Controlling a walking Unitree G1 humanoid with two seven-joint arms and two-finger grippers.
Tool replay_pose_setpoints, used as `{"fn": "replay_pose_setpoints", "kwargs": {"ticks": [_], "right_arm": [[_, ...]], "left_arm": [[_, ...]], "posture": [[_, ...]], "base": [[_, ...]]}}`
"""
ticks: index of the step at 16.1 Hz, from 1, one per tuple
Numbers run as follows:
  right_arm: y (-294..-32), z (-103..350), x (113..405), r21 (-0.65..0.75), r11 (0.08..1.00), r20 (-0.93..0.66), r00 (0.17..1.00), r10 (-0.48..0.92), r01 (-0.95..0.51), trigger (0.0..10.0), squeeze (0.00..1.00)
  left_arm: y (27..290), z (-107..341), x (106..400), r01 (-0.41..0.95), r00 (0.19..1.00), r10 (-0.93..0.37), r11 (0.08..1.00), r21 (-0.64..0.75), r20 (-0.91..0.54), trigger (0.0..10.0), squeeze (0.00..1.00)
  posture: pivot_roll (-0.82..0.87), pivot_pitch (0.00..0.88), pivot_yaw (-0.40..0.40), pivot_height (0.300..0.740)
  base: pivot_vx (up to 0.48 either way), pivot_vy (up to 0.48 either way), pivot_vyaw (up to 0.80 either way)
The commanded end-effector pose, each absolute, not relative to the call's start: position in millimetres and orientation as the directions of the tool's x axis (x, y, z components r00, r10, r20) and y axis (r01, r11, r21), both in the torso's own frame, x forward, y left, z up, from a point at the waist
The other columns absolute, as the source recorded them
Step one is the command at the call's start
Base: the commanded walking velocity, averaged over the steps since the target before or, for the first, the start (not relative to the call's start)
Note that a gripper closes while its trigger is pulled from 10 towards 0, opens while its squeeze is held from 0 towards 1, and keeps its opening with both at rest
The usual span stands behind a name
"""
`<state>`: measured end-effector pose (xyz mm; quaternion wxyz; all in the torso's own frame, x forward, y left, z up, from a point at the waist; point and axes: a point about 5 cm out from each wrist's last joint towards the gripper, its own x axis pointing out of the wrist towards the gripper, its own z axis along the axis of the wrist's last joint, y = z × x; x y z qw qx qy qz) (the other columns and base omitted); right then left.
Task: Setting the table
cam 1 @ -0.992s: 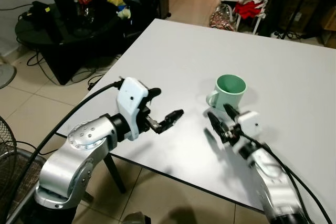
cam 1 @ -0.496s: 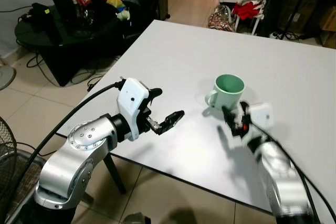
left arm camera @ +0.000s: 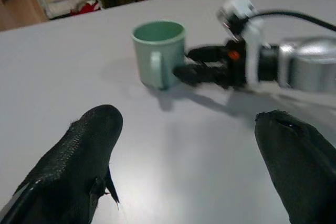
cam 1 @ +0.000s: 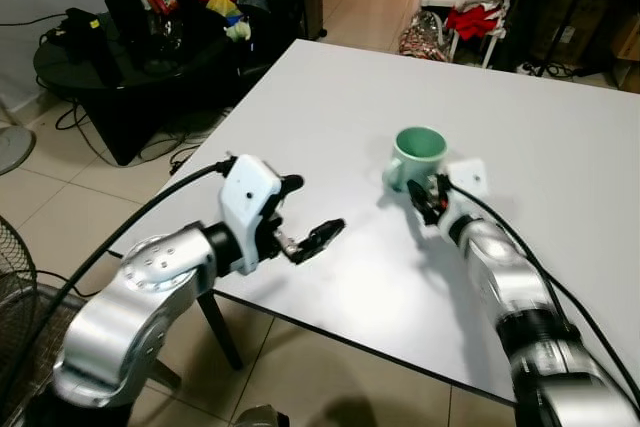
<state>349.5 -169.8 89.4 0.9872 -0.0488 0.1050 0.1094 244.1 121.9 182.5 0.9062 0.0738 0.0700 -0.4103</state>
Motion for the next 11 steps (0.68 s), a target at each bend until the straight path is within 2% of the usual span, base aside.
{"fn": "replay_pose_setpoints", "kwargs": {"ticks": [1, 4, 7, 8, 10, 11], "right_arm": [[-168, 97, 359, -0.088, 0.970, -0.204, 0.958, 0.204, -0.225, 10.0, 0.00], [-162, 105, 365, -0.074, 0.970, -0.177, 0.960, 0.215, -0.231, 10.0, 0.00], [-163, 100, 354, -0.077, 0.958, -0.154, 0.952, 0.263, -0.277, 10.0, 0.00], [-171, 100, 344, -0.070, 0.965, -0.137, 0.961, 0.242, -0.253, 10.0, 0.00], [-184, 108, 304, -0.050, 0.980, -0.089, 0.978, 0.188, -0.193, 10.0, 0.00], [-188, 113, 290, -0.034, 0.986, -0.068, 0.985, 0.159, -0.161, 10.0, 0.00]], "left_arm": [[127, 185, 240, 0.753, 0.654, -0.728, 0.653, 0.083, -0.205, 10.0, 0.00], [128, 185, 236, 0.750, 0.657, -0.725, 0.656, 0.080, -0.208, 10.0, 0.00], [124, 185, 239, 0.729, 0.679, -0.710, 0.681, 0.059, -0.186, 10.0, 0.00], [123, 185, 244, 0.699, 0.710, -0.683, 0.713, 0.054, -0.169, 10.0, 0.00], [119, 184, 257, 0.639, 0.768, -0.628, 0.765, 0.082, -0.123, 10.0, 0.00], [122, 181, 263, 0.593, 0.804, -0.582, 0.800, 0.092, -0.120, 10.0, 0.34]], "posture": [[0.16, 0.045, 0.076, 0.740], [0.16, 0.036, 0.067, 0.740], [0.12, 0.000, 0.048, 0.740], [0.10, 0.000, 0.047, 0.740], [0.06, 0.000, 0.061, 0.740], [0.03, 0.000, 0.076, 0.740]], "base": [[0.000, 0.000, 0.00], [0.000, 0.000, 0.00], [0.000, 0.000, 0.00], [0.000, 0.000, 0.00], [0.000, 0.000, 0.00], [0.000, 0.000, 0.00]]}}
